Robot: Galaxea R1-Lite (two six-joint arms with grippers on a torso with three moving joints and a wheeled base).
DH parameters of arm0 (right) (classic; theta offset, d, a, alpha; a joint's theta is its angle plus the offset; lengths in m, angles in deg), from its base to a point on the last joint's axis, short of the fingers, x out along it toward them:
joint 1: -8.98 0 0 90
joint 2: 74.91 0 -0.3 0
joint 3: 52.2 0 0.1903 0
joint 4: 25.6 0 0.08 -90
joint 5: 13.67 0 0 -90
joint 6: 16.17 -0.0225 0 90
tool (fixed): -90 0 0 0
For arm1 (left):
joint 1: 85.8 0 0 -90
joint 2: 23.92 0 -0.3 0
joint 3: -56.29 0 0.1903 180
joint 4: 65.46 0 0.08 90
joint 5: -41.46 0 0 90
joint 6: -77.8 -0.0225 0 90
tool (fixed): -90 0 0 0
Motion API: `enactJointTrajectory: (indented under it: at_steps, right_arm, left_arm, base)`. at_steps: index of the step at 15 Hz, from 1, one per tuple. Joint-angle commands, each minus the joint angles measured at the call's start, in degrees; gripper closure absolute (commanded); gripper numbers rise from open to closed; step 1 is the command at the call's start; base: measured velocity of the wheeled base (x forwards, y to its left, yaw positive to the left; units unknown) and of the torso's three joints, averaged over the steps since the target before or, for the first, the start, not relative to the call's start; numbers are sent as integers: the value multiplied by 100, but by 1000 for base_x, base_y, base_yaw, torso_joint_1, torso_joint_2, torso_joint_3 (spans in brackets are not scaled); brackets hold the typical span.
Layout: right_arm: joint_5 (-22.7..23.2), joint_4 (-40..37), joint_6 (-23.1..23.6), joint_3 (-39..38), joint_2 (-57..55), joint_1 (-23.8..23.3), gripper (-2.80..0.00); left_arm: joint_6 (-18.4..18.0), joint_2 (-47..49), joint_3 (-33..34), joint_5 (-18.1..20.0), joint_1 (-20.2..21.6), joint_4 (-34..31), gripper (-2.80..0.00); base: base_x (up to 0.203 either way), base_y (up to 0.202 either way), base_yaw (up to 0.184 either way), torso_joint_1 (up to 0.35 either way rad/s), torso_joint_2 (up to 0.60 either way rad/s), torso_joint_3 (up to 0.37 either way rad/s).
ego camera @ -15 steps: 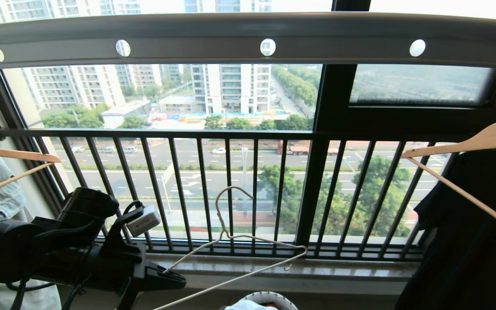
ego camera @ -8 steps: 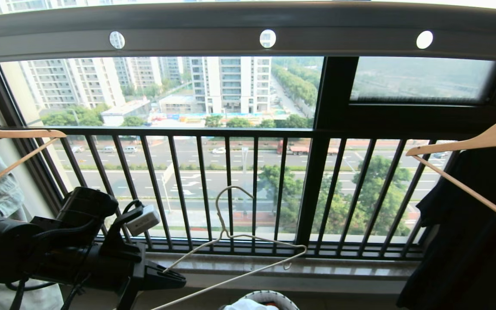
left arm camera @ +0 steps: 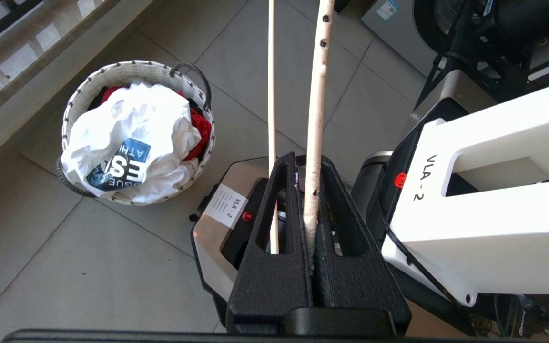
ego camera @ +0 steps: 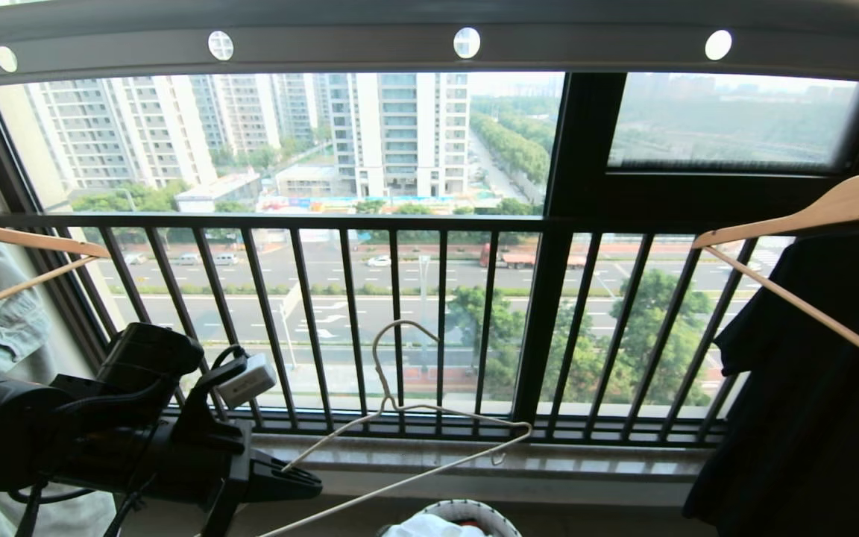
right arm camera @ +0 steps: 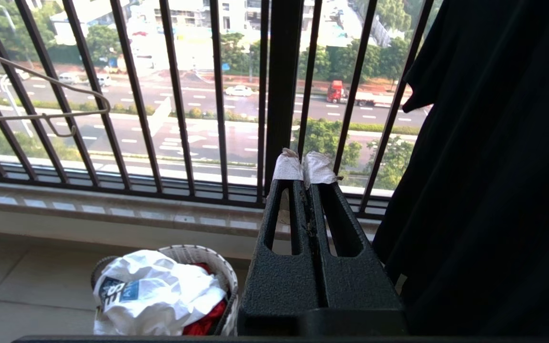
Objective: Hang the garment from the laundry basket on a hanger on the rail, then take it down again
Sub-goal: Pick up clothes from the basket
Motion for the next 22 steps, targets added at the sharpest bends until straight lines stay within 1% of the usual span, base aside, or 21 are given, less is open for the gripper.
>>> enactJointTrajectory:
  at_steps: [1, 22]
  right_arm:
    - [2, 2, 13, 0, -9, 3, 0]
    - [11, 2, 13, 0, -9, 3, 0]
  left_arm:
    - [-14, 4, -7, 25, 1, -2, 0]
    - [-14, -8, -7, 25, 1, 5, 0]
  base:
    - [0, 0, 0, -120, 275, 143]
    - [0, 0, 0, -145, 322, 174]
